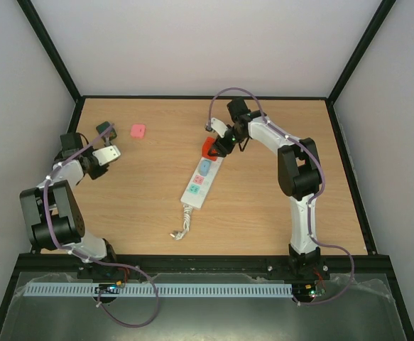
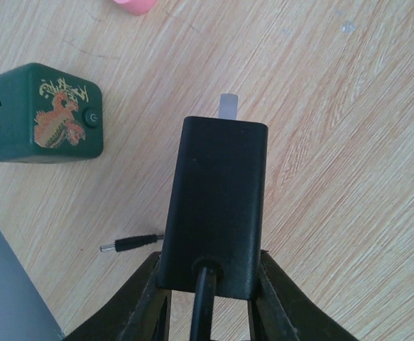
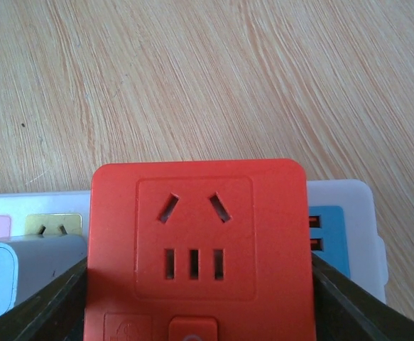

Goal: Pull the plug off the socket

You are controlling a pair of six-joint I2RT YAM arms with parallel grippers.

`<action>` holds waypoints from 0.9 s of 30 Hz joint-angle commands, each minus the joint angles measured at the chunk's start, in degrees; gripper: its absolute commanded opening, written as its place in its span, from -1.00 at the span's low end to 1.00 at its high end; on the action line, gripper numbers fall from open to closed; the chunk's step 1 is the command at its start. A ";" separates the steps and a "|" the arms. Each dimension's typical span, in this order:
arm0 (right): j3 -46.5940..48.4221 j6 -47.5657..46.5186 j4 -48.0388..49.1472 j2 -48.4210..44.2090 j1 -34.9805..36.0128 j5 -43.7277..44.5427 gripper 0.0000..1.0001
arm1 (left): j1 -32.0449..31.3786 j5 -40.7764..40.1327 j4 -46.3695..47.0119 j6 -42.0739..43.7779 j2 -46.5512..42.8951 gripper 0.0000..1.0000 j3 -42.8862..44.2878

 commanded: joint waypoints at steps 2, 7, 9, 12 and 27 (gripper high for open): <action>1.65 2.21 -4.39 0.85 -0.81 1.67 0.33 | -1.84 -2.81 7.20 -0.82 -0.35 -0.61 -4.54; 2.08 2.27 -4.62 0.96 -0.81 1.33 0.36 | -3.00 -3.96 9.44 -1.36 -0.36 -0.55 -7.20; 2.06 2.24 -4.76 0.87 -0.82 1.02 0.37 | -3.35 -4.05 9.69 -1.43 -0.40 -0.54 -7.97; 2.07 2.25 -4.83 0.90 -0.81 0.43 0.38 | -3.85 -4.13 10.49 -1.10 -0.81 -0.47 -9.42; 1.41 2.30 -4.23 -0.32 -0.75 -1.72 0.45 | -4.63 1.18 -1.36 2.64 -4.18 0.07 -9.90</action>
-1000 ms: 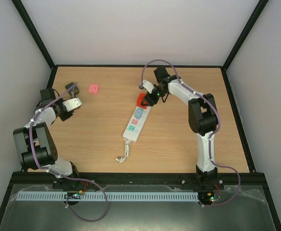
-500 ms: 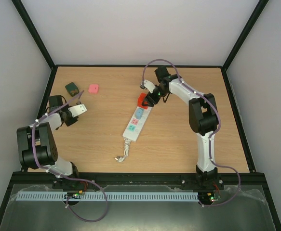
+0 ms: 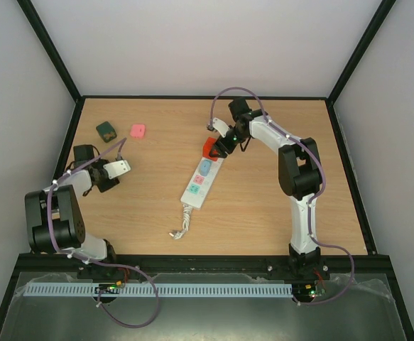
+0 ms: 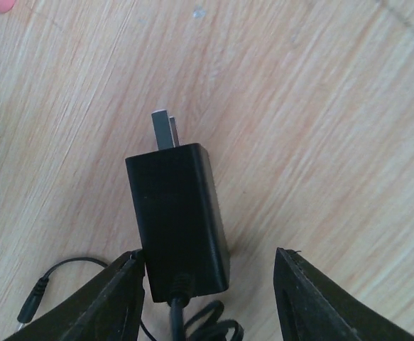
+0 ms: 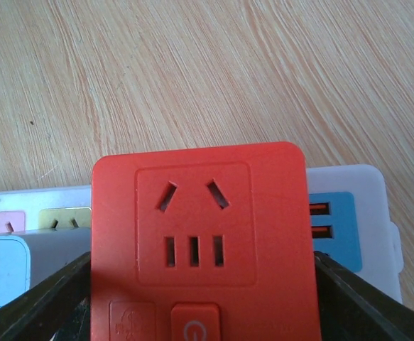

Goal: Pull the plug off the socket

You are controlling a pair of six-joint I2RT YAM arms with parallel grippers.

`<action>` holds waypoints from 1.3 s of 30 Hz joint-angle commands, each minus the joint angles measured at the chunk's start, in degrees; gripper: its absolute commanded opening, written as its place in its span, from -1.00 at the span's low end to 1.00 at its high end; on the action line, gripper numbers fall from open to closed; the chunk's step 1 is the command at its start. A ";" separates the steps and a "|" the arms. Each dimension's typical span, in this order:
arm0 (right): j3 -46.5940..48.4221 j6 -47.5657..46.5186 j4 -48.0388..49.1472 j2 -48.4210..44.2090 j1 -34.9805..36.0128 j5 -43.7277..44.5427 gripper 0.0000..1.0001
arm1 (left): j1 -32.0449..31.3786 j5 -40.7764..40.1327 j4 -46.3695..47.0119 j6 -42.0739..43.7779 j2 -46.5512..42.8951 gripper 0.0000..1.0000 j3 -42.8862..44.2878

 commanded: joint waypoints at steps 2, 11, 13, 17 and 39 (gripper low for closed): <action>0.64 0.55 -1.55 -0.62 -0.32 -1.16 0.46 | -0.37 4.88 -6.84 2.16 -3.30 0.07 0.13; 0.70 0.73 -1.58 -1.96 -0.33 -1.21 0.48 | -1.71 6.15 -10.48 4.21 -5.54 -0.02 -1.02; 0.71 0.73 -1.54 -2.28 -0.42 -1.25 0.47 | -1.80 6.55 -12.93 5.59 -5.42 -0.06 -0.67; 0.73 0.86 -1.68 -2.78 -0.50 -1.51 0.48 | -2.32 7.49 -15.07 6.05 -6.24 -0.09 -0.43; 1.49 3.51 -1.02 -3.74 -1.60 -1.28 0.55 | -14.78 17.81 -13.44 -20.59 -14.75 0.54 5.90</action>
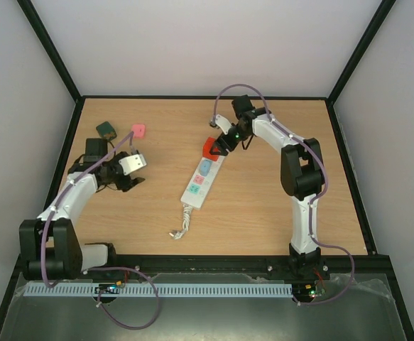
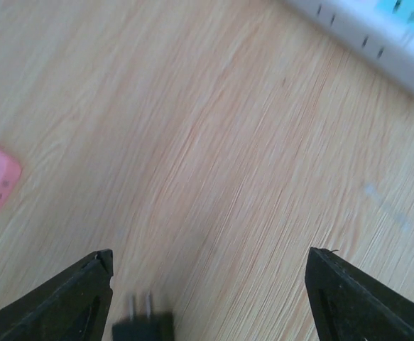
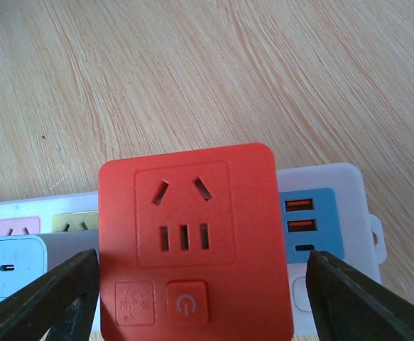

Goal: Pull the plug off the socket

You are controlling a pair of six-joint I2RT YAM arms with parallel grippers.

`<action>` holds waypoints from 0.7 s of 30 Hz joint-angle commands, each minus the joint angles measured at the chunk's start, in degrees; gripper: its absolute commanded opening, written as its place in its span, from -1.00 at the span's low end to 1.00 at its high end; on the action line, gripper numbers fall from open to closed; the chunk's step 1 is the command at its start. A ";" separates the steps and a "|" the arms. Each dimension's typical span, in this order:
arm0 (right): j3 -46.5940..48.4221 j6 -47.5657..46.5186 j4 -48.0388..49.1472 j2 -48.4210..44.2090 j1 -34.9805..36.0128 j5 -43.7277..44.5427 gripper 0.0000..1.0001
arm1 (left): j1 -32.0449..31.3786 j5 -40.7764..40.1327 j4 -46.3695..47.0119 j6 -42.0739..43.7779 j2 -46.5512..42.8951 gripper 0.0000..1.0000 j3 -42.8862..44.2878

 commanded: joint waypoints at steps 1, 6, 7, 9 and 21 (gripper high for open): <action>0.36 2.45 0.06 -3.04 -0.44 0.67 0.55 | -5.68 3.74 4.70 -13.81 -1.99 0.56 1.59; -3.38 4.12 3.13 -4.20 -0.31 0.26 0.55 | -12.14 4.08 9.04 -25.24 0.25 0.66 3.56; -4.06 4.42 3.77 -4.38 -0.34 0.37 0.54 | -13.42 3.67 9.54 -26.50 1.18 0.67 4.01; -5.24 4.84 5.07 -4.50 -0.13 0.52 0.54 | -15.95 2.99 10.93 -28.50 3.18 0.67 4.51; -9.22 5.64 10.09 -4.58 2.99 3.86 0.33 | -30.95 -3.24 13.05 -25.35 10.67 0.21 4.50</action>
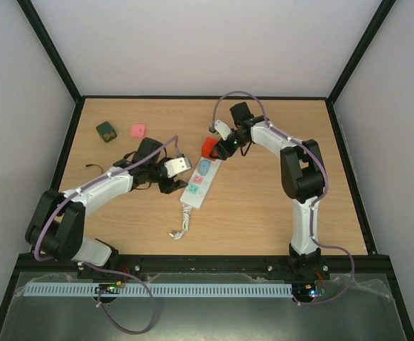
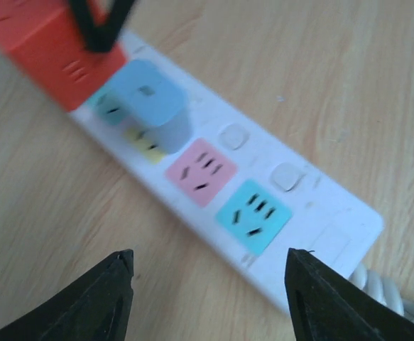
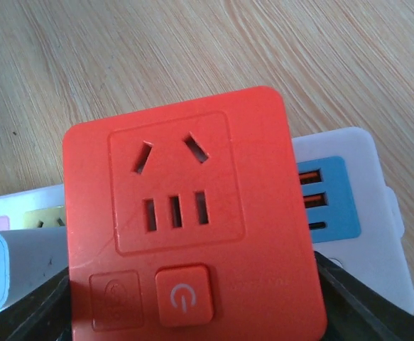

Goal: Pull the plug off the socket

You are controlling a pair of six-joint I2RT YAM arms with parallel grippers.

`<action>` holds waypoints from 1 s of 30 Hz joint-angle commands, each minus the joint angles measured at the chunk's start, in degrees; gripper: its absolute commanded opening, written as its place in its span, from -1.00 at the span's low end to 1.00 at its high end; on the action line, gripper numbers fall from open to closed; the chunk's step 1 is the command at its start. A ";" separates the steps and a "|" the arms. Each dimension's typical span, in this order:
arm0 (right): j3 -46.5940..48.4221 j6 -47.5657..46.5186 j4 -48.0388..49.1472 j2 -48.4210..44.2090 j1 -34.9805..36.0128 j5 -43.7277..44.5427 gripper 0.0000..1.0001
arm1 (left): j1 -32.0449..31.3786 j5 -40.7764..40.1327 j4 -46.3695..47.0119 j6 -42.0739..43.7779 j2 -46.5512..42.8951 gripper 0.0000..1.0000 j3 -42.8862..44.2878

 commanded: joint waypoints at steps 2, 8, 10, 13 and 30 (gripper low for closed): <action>-1.15 0.84 2.71 -2.34 2.15 1.22 0.27 | -4.48 -1.92 1.48 1.22 2.87 0.12 1.08; -2.70 0.83 2.81 -2.62 3.30 1.37 0.15 | -7.99 -4.22 1.51 3.84 6.61 -0.09 1.83; -3.21 0.87 3.07 -2.99 3.56 1.23 0.12 | -8.81 -4.74 1.53 4.67 7.83 -0.12 2.05; -3.50 0.98 2.82 -3.34 3.84 0.51 0.10 | -8.99 -5.06 1.65 5.03 9.62 -0.15 2.79; -1.88 -6.93 -4.23 -1.56 4.88 -4.14 0.13 | -8.07 0.92 -8.70 26.15 13.32 -0.17 5.50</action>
